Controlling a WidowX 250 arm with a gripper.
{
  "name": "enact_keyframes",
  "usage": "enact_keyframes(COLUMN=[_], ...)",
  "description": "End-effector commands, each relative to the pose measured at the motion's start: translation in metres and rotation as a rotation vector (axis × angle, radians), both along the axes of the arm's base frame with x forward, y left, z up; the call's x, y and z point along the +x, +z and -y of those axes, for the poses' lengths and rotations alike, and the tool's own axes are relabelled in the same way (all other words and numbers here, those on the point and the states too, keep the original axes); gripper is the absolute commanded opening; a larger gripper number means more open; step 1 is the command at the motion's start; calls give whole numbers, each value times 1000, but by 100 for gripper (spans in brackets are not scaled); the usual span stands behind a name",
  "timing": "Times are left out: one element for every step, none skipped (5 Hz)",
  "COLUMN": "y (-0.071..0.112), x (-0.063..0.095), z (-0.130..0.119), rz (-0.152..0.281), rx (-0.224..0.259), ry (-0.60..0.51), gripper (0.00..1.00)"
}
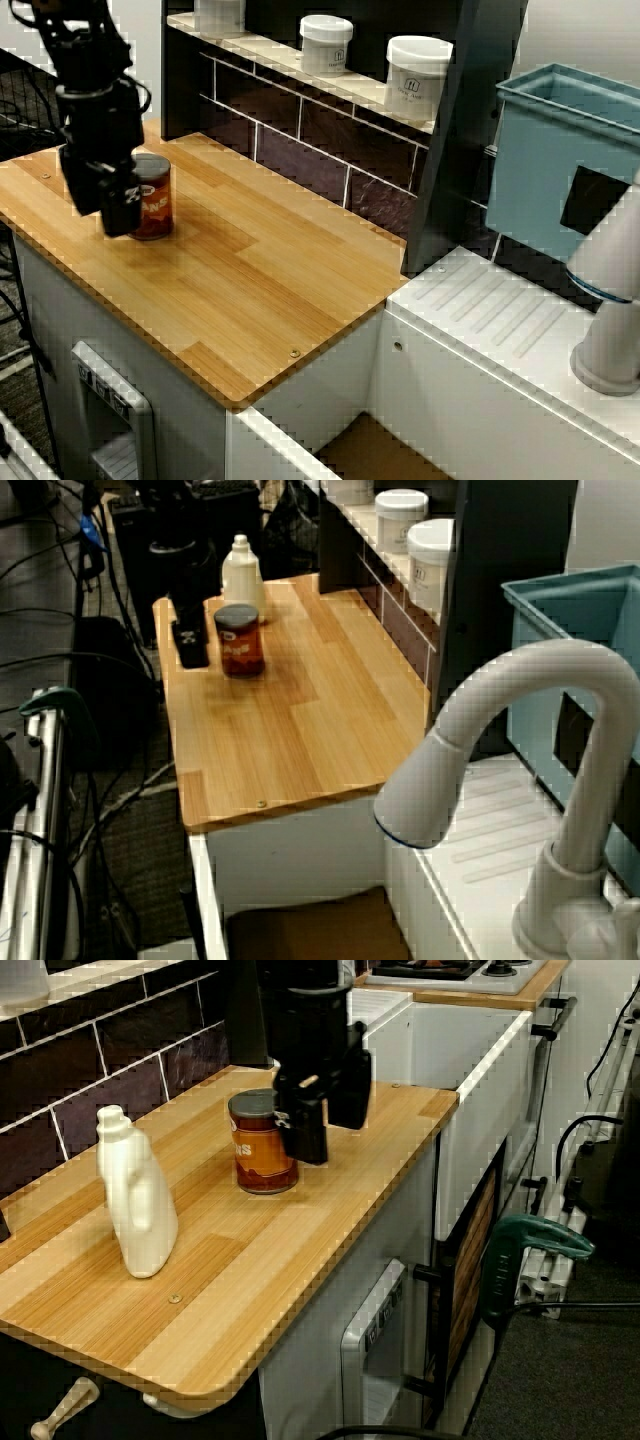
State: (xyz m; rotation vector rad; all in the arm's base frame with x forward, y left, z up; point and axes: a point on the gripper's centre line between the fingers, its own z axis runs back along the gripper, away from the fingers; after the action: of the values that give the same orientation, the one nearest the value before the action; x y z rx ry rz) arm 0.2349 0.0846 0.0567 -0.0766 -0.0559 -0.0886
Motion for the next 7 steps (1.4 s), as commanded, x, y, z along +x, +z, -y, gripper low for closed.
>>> enact_keyframes(y=[13,13,17,22,21,18,21], x=[45,61,72,70,58,48,52], z=[-3,4,17,21,15,3,-11], rz=[32,29,13,27,14,34,-1], rx=[5,-11,-32,-28,-43,-51,-47], ry=[-24,-19,-32,-44,-93,-205,-378], gripper=[100,100,100,100,100,100,100])
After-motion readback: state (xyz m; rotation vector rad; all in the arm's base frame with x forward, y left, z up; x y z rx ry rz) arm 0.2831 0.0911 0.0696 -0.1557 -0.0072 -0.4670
